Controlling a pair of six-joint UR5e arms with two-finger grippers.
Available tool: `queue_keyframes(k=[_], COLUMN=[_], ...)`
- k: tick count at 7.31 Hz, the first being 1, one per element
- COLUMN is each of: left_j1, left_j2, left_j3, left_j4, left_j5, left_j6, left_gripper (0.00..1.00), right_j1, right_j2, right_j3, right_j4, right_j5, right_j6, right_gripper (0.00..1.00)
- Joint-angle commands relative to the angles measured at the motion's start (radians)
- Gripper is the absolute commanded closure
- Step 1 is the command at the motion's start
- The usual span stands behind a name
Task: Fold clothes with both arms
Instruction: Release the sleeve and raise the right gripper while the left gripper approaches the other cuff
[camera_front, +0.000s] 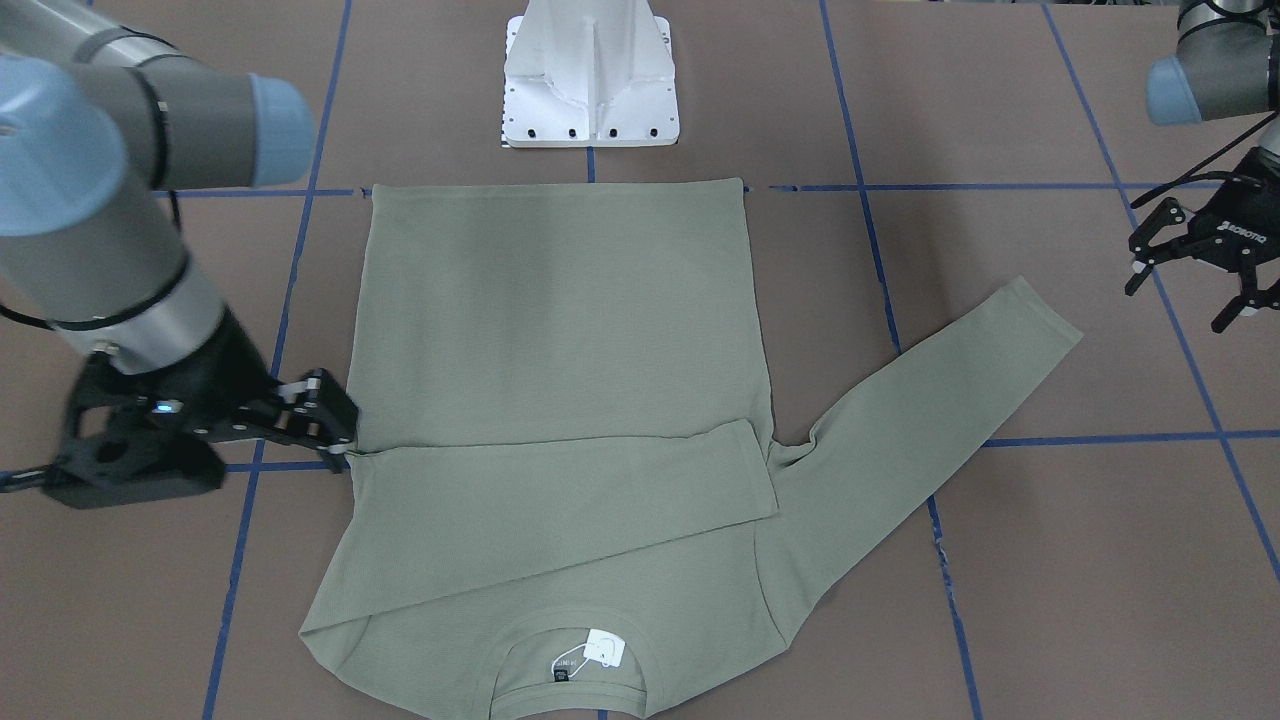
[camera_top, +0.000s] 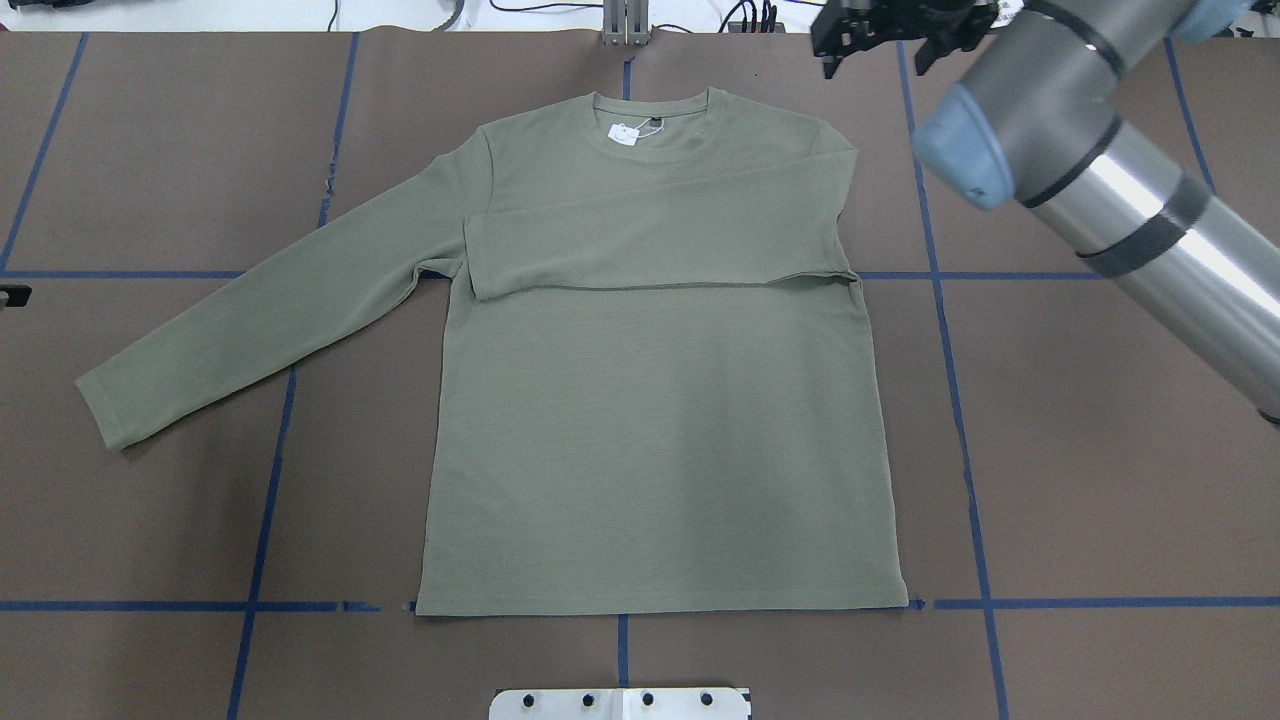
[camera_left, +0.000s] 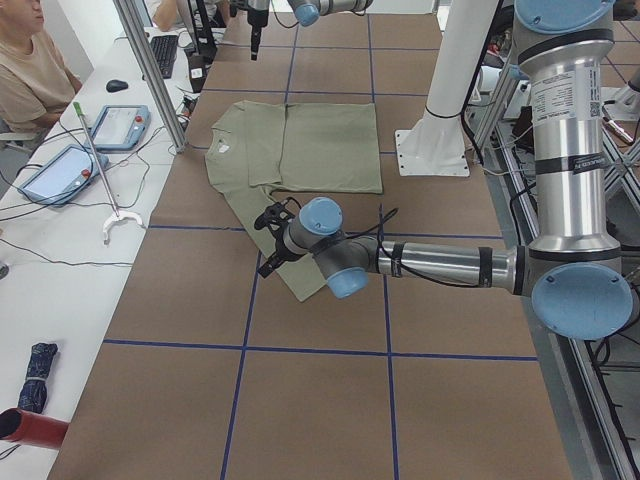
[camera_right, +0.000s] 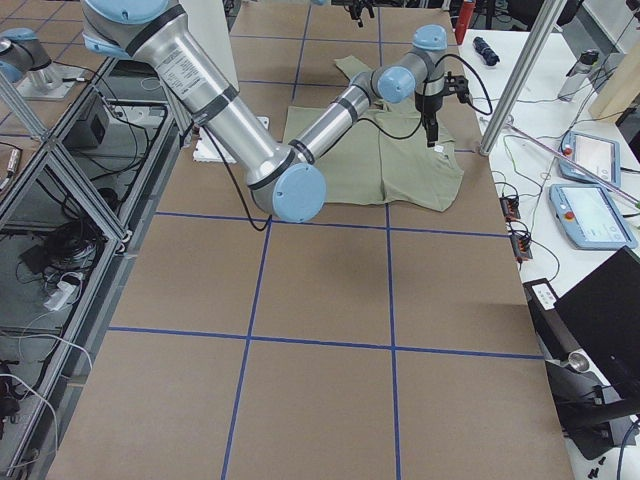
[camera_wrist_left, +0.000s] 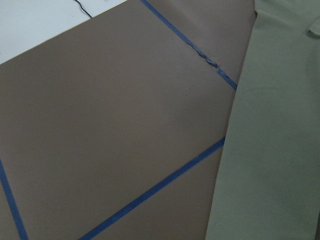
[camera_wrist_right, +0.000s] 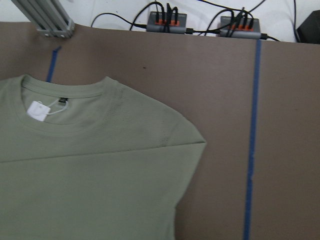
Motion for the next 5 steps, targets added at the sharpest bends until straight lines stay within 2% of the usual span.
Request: queue_keyframes(k=[1,2,3,5], left_j1=[0.152,0.189,0.212,0.290], left_j2=[0.053,0.059,0.061,0.061], left_j3=[0.003,0.006,0.006,0.014], left_j4=[-0.063,-0.063,-0.063,-0.058], left_j5=[0.078,0.110,0.115,0.177], left_j6=[-0.006,-0.006,-0.006,-0.009], left_gripper=[0.00,0.00,0.00,0.00], right_j1=[0.149,0.194,0.200,0.200], right_j2=[-0.234,-0.311,-0.382,-0.429], right_j3=[0.130,0.170,0.220,0.248], right_j4=[-0.007,-0.001,0.008,0.010], right_j5=[0.108,0.154,0.154,0.152], right_j6=[-0.243,-0.259,-0.271,-0.278], right_gripper=[0.00,0.00,0.00,0.00])
